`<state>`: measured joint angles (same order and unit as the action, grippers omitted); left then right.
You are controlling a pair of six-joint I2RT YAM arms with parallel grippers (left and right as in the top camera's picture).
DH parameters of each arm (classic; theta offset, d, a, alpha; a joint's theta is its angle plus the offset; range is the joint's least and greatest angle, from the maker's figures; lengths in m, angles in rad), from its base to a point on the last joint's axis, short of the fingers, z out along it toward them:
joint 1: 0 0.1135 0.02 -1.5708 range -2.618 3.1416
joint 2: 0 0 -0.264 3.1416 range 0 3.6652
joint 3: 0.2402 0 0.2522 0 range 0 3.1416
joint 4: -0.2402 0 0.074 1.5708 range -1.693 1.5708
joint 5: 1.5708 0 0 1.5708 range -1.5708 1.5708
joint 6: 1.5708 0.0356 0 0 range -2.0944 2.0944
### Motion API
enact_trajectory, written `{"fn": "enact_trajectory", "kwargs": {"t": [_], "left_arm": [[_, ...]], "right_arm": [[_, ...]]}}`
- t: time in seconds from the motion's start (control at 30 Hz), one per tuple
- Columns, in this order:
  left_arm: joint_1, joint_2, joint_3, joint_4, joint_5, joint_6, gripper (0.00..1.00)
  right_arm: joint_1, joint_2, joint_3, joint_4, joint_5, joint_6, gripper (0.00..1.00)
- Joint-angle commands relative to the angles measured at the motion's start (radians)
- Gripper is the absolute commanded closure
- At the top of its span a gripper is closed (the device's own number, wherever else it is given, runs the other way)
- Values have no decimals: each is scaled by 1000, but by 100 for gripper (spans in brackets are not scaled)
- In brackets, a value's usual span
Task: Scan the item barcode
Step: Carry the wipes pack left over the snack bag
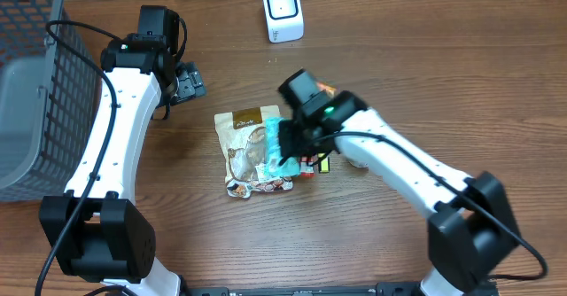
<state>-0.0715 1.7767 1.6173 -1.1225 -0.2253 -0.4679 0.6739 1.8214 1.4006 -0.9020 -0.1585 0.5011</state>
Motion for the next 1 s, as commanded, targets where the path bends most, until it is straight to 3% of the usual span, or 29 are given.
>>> {"fn": "enact_trajectory", "kwargs": {"t": [0.0, 0.4, 0.67, 0.97], "left_arm": [[-1, -3, 17, 2, -13, 0, 0], [-1, -3, 17, 2, -13, 0, 0], [-1, -3, 17, 2, -13, 0, 0], [-1, -3, 17, 2, -13, 0, 0]], "right_arm": [[42, 24, -2, 21, -8, 23, 96], [87, 42, -2, 99, -29, 54, 96], [111, 43, -2, 237, -51, 84, 96], [131, 69, -3, 341, 67, 237, 96]]}}
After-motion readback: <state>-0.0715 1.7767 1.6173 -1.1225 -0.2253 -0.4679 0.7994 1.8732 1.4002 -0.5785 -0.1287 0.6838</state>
